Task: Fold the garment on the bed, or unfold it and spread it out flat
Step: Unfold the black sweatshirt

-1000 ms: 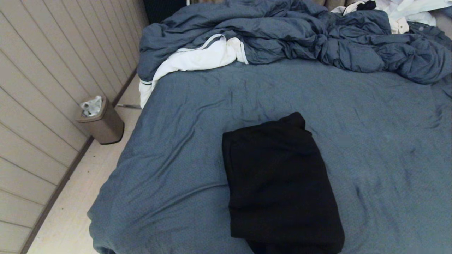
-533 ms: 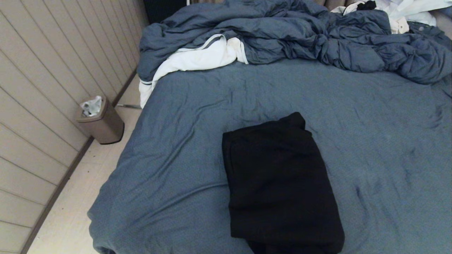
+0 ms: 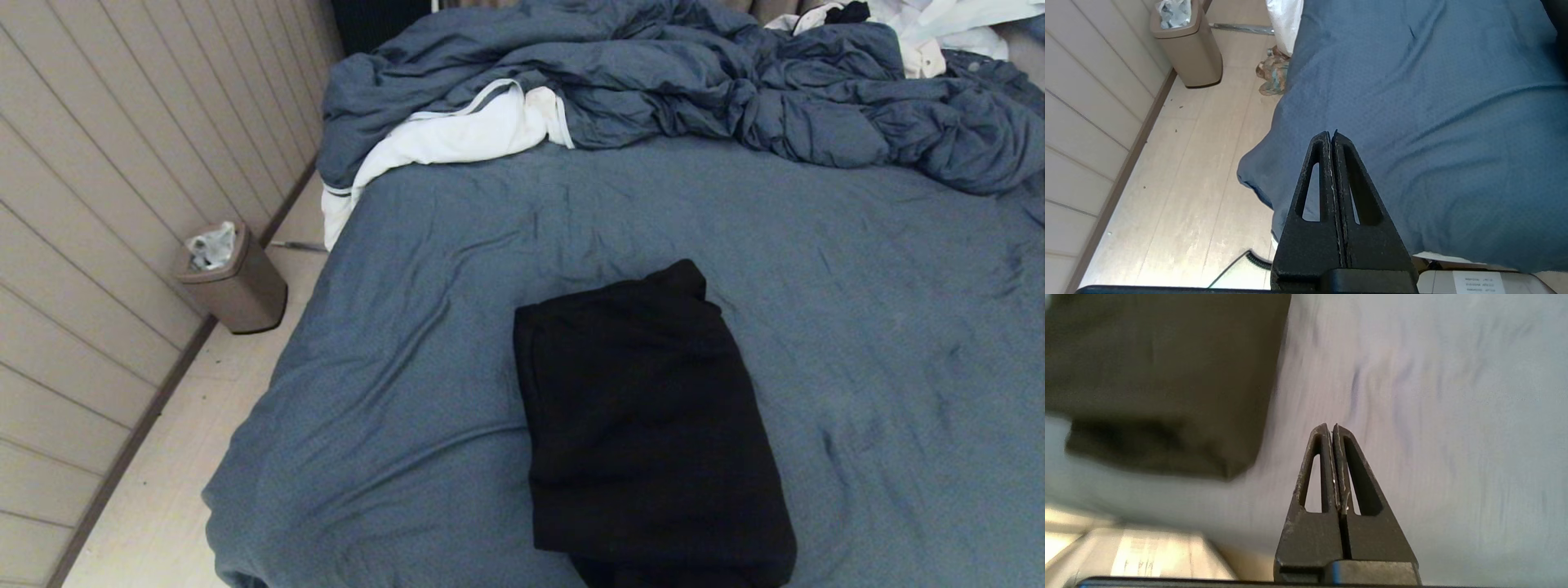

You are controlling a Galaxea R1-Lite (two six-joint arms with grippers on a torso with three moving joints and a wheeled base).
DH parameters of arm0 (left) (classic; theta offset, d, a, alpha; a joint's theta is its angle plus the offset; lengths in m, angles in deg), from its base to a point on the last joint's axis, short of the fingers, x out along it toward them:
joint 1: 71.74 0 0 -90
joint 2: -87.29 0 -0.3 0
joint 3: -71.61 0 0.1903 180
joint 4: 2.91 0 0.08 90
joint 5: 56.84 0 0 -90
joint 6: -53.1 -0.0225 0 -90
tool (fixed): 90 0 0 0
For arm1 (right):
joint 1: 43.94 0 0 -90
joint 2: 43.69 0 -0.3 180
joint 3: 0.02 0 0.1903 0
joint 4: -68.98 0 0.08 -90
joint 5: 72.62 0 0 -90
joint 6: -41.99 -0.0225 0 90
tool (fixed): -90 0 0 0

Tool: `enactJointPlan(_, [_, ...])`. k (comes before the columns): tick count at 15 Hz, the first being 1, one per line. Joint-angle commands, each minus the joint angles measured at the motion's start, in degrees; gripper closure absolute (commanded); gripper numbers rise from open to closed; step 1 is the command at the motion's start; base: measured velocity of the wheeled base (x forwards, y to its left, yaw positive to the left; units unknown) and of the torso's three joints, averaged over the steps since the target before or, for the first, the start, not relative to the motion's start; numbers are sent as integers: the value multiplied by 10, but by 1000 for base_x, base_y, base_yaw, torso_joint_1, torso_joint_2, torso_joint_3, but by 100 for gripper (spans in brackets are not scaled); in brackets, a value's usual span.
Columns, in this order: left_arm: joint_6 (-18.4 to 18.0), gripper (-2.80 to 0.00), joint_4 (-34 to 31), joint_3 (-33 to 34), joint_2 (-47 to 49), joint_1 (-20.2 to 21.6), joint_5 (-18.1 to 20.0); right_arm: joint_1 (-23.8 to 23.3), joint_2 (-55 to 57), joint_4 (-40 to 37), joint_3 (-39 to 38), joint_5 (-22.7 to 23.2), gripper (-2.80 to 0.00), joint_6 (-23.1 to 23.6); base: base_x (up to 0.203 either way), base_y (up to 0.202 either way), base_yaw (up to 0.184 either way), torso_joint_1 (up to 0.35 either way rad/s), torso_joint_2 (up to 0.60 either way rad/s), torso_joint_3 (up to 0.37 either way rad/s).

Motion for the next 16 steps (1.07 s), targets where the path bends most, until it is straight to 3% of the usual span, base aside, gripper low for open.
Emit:
enactJointPlan(1, [0,0,0,0,1,0,0,1,22,-52,64,8,0,7,0,0,0,0,0,0])
enactJointPlan(4, [0,0,0,0,1,0,0,2,162,-97,201,32,0,11,0,0,0,0,0,0])
enactJointPlan(11, [0,0,0,0,1,0,0,29,595,-157,609,41,0,-4,0,0,0,0,0,0])
enactJointPlan(13, [0,0,0,0,1,0,0,78,694,-234,727,25,0,-9,0,0,0,0,0,0])
enactJointPlan(16, [0,0,0,0,1,0,0,229,815,-329,825,-60,0,-35,0,0,0,0,0,0])
